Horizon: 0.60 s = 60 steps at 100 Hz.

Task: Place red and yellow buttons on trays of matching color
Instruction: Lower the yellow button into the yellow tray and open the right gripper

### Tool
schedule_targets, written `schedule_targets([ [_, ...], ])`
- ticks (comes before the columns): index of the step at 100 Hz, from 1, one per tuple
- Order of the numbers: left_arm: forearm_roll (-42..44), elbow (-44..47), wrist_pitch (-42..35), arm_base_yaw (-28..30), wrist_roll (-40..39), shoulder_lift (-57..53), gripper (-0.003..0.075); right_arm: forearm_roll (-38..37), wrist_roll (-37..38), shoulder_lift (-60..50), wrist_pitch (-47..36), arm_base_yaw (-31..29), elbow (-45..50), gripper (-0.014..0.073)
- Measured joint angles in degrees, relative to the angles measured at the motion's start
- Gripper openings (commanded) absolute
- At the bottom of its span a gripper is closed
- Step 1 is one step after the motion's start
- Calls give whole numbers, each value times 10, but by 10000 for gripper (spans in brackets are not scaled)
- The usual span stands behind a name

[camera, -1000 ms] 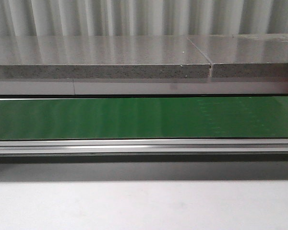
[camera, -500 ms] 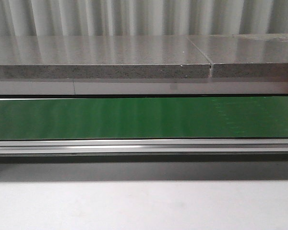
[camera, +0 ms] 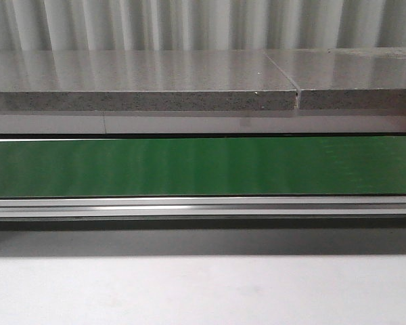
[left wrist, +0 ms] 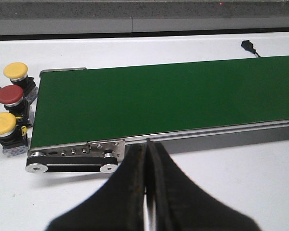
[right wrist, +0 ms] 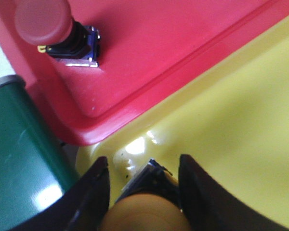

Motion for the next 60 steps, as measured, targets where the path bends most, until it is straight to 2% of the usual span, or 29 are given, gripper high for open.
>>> schedule_targets([
  [23, 0, 0, 0, 0, 0, 0, -20, 0, 1, 53, -21, 0, 0, 197],
  [30, 0, 0, 0, 0, 0, 0, -20, 1, 2, 65, -23, 0, 0, 257],
  [40, 0, 0, 0, 0, 0, 0, -20, 2, 4, 71, -26, 0, 0, 436],
  [47, 0, 0, 0, 0, 0, 0, -20, 2, 4, 71, -28, 0, 0, 523],
  [60, 0, 0, 0, 0, 0, 0, -20, 2, 4, 66, -29, 0, 0, 527],
])
